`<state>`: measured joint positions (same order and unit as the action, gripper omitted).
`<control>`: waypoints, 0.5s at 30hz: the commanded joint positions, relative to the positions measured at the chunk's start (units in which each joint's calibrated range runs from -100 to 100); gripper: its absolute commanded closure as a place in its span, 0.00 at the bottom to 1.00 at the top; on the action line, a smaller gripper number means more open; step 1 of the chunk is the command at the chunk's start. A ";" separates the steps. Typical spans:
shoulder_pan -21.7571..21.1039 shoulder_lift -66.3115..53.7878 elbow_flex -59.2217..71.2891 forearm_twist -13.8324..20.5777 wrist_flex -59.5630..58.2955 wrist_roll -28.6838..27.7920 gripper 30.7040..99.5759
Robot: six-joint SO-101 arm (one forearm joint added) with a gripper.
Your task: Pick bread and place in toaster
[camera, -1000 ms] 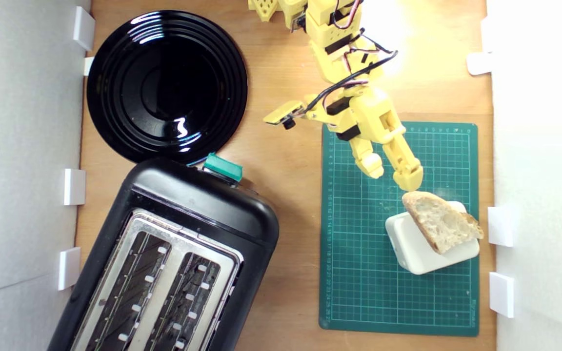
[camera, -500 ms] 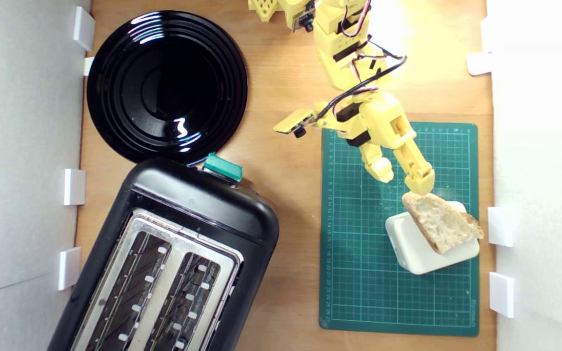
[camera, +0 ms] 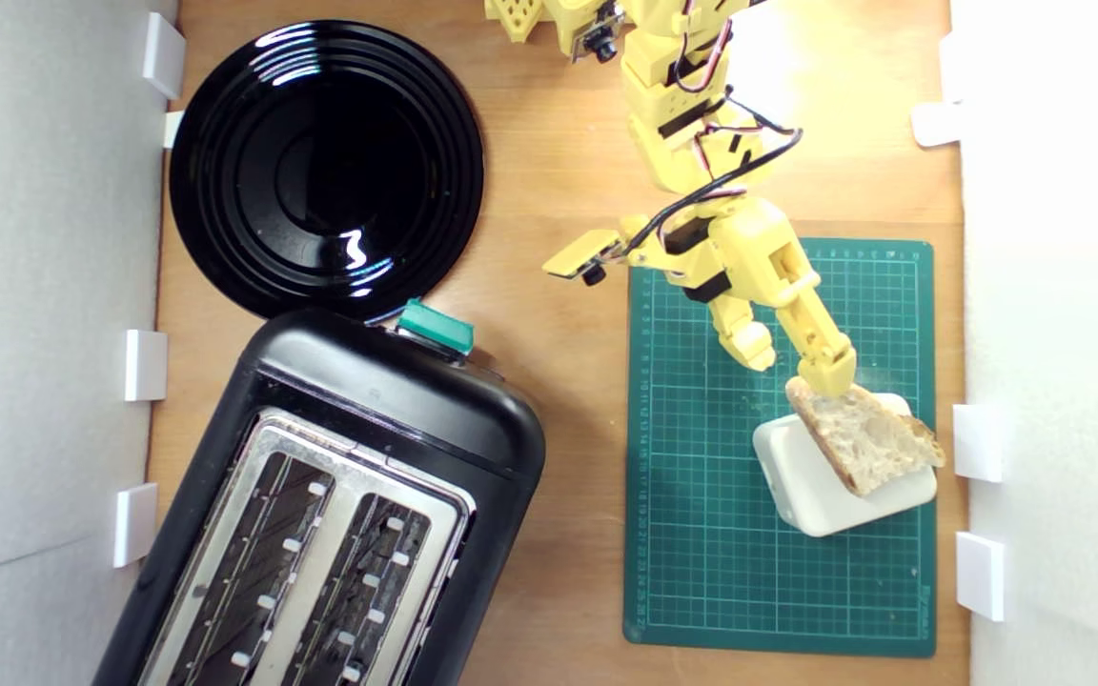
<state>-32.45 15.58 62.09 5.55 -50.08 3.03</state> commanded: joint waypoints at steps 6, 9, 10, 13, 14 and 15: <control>-0.83 0.72 -5.21 0.70 -1.88 -0.07 0.08; -1.80 2.80 -7.03 0.16 -1.88 0.29 0.08; -1.88 3.14 -7.30 0.16 -1.88 0.35 0.08; -1.88 3.55 -8.12 -0.02 -1.96 0.40 0.08; -1.88 3.80 -8.66 -0.02 -1.96 0.40 0.08; -1.88 3.89 -8.93 -0.02 -1.88 0.40 0.08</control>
<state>-33.55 20.03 56.08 5.29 -50.08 3.03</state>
